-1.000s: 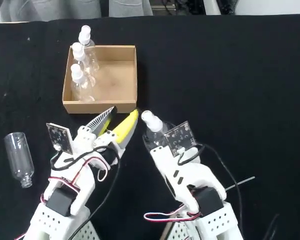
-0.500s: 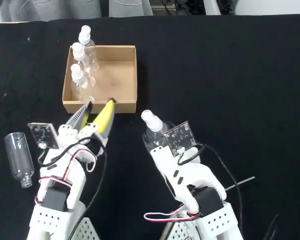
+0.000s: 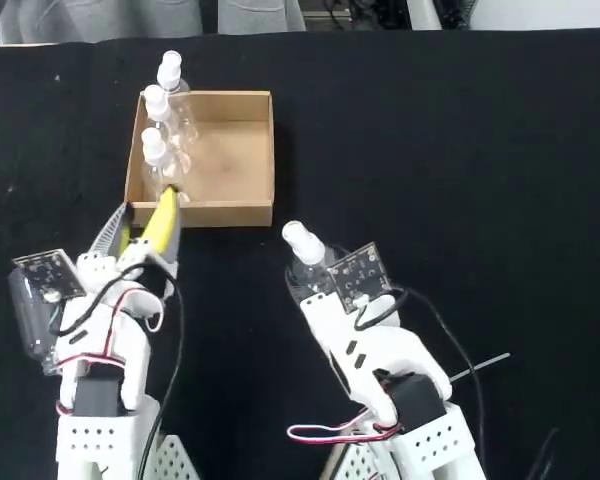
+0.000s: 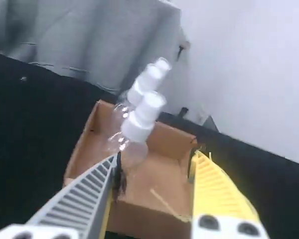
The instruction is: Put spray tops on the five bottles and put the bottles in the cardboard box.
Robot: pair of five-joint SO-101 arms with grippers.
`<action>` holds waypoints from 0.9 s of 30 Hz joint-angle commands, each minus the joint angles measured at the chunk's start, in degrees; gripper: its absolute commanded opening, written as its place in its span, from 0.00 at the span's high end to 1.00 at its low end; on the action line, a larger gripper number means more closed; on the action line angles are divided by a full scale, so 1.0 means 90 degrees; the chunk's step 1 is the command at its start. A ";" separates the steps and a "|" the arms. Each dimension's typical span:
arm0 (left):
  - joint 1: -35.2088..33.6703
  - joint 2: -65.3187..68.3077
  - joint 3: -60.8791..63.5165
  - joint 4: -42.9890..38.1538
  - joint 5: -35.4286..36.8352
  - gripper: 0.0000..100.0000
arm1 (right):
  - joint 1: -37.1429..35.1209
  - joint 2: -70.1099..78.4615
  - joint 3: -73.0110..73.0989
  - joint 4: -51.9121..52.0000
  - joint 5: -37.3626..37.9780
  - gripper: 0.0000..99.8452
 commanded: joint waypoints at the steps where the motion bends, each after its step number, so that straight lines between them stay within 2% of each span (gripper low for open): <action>1: -0.0357 -0.0088 0.0161 0.0576 -0.0010 0.78 | 0.0176 -0.0689 -0.0044 -0.0049 0.0020 0.97; 5: -0.0542 -0.0088 0.0161 0.0977 -0.0010 0.78 | 0.0176 -0.0689 -0.0044 -0.0049 0.0020 0.97; 12: -0.0864 -0.0088 0.0161 0.1026 0.0000 0.78 | 0.0147 -0.0689 -0.0044 -0.0039 0.0010 0.96; 17: -0.0825 -0.0098 0.0161 0.1709 0.0000 0.78 | 0.0137 -0.0689 -0.0122 -0.0137 0.0010 0.97; 22: -0.0855 -0.0098 0.0161 0.1700 0.0000 0.78 | 0.0137 -0.0689 -0.0151 -0.0635 0.0010 0.97; 27: -0.0864 -0.0098 0.0161 0.1739 -0.0020 0.78 | 0.0137 -0.0689 -0.0532 -0.0645 0.0010 0.97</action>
